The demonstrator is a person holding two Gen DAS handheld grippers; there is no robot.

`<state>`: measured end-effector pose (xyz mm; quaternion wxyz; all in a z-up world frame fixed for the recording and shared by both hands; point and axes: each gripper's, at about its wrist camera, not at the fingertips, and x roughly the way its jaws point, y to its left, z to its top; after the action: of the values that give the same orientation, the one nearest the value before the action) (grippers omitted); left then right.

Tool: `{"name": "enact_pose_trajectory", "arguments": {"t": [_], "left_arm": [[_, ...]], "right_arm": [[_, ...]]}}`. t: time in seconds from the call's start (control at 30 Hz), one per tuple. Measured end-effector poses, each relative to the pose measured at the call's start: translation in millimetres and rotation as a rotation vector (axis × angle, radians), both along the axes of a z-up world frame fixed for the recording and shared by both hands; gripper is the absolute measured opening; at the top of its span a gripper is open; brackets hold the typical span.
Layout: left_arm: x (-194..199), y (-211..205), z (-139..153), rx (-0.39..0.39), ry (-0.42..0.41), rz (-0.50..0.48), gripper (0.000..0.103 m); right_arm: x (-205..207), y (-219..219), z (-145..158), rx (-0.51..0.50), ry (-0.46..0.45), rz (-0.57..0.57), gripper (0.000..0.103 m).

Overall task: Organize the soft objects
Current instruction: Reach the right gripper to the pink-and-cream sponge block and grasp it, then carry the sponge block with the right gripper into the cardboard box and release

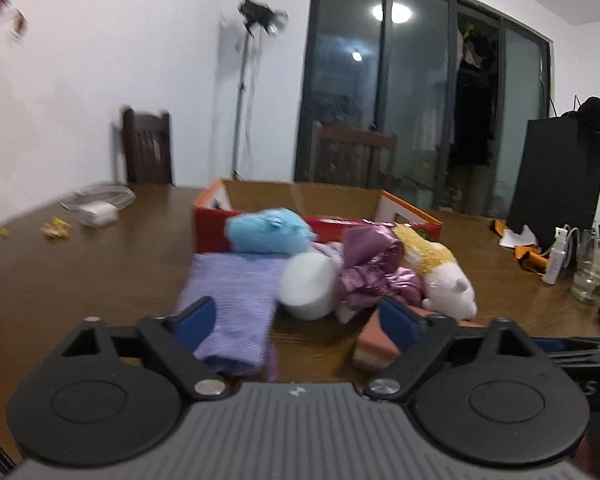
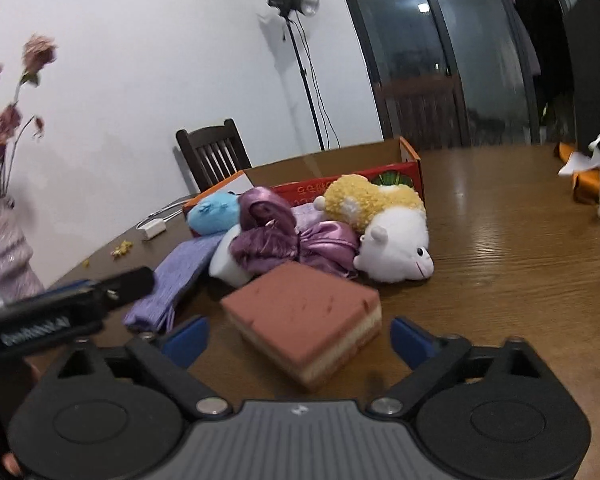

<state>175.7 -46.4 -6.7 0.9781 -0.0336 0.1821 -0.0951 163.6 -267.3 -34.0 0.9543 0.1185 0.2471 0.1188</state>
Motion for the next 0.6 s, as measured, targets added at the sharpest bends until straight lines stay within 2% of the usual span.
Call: {"name": "enact_pose_trajectory", "arguments": {"t": [0.03, 0.07, 0.13, 0.17, 0.23, 0.37, 0.53, 0.6], "left_arm": [[12, -3, -1, -0.013, 0.039, -0.020, 0.073], [22, -5, -2, -0.029, 0.074, -0.039, 0.069], [41, -8, -6, -0.070, 0.146, -0.076, 0.060], [49, -10, -8, -0.086, 0.181, -0.093, 0.055], [61, -16, -12, -0.097, 0.241, -0.138, 0.038], [58, -19, -7, -0.134, 0.335, -0.187, 0.036], [53, -14, 1, -0.137, 0.285, -0.130, 0.041], [63, -15, -4, -0.150, 0.320, -0.109, 0.041]], "right_arm": [[7, -1, 0, 0.002, 0.011, -0.004, 0.084], [16, -3, -1, 0.006, 0.029, -0.007, 0.081], [29, -7, -3, 0.028, 0.060, 0.006, 0.060], [35, -7, -4, 0.035, 0.080, 0.015, 0.055], [44, -9, -3, 0.040, 0.081, 0.032, 0.049], [60, -18, 1, 0.044, 0.074, 0.046, 0.048], [61, -28, 11, 0.028, 0.070, 0.073, 0.054], [66, -29, 9, 0.041, 0.086, 0.087, 0.054]]}}
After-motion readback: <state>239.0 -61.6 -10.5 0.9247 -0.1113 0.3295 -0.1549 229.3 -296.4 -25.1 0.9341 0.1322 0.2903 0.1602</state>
